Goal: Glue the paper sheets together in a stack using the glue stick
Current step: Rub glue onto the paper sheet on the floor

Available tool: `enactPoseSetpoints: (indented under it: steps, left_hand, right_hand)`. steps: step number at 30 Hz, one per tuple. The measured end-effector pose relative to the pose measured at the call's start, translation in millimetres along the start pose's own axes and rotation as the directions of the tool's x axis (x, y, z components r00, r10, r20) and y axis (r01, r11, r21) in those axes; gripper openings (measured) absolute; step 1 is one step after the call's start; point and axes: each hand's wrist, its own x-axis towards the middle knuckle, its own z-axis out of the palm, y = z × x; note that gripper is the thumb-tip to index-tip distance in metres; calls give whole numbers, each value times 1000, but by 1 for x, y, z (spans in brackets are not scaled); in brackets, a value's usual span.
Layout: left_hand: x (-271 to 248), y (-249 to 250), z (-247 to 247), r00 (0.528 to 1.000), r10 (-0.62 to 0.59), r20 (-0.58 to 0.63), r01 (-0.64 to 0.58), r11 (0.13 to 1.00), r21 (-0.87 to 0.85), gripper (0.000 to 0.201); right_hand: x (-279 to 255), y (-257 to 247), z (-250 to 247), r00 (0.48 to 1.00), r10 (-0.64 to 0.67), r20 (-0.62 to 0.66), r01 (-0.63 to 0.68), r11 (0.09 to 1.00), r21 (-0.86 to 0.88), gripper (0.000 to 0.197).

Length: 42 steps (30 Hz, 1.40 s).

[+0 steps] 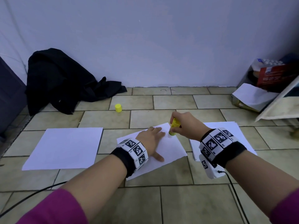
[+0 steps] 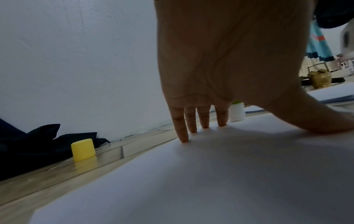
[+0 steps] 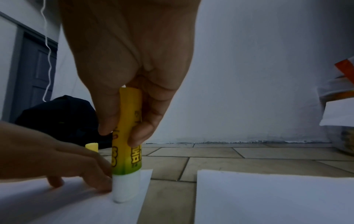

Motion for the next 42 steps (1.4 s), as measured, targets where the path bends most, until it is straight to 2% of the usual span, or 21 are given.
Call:
enactPoseSetpoints:
  steps: [10,16,19,21,23,24,26,28,30,34,38,42]
  left_hand:
    - [1,3,-5,999,15,-47,-14,1000,13,97]
    - [-6,-8,-12,1000,7,25,-7,1000,8,86]
    - [-11,-14,-13,997,-82,5,81,995,52,79]
    - [-15,-17,-11,984,-176,-36,178,982,70,84]
    - [-19,-21,-7,975,-208,-82,214,974,78,90]
    - [-21,-23,-4,978,-180,-108,190,978,90,89]
    - [-23,-26,-2,993,-34,-116,50,990,134,78]
    - [-26,-30,-2,995,98,-33,-93,985,146,66]
    - [-30,-33,-2,995,99,10,-99,989,106,65]
    - [-32,-34,-4,1000,-6,-24,9,991,136,81]
    - [-31,-33,-2,987,-129,-92,138,986,93,79]
    - [-26,-37,-1,983,-185,4,185,983,6,106]
  right_hand:
    - [-49,17,-1,991,-43,126,49,998,-38,23]
    - [-57,22,-11,988,-55,144,59,998,-21,24]
    - [-55,29,-22,1000,6,-12,-3,978,211,23]
    - [-51,32,-28,986,81,-149,-16,920,391,27]
    - [-46,32,-29,962,157,-224,-20,857,515,29]
    - [-43,32,-28,952,187,-240,-22,829,559,29]
    - [-36,29,-22,942,224,-250,-20,781,624,27]
    - [-28,24,-14,939,238,-249,-15,750,662,23]
    - [-20,17,-7,939,245,-241,-11,722,692,17]
    - [-1,-1,6,943,266,-202,-27,662,749,16]
    - [15,-20,15,954,242,-179,-50,712,700,16]
    - [31,-34,22,971,198,-136,-92,829,552,19]
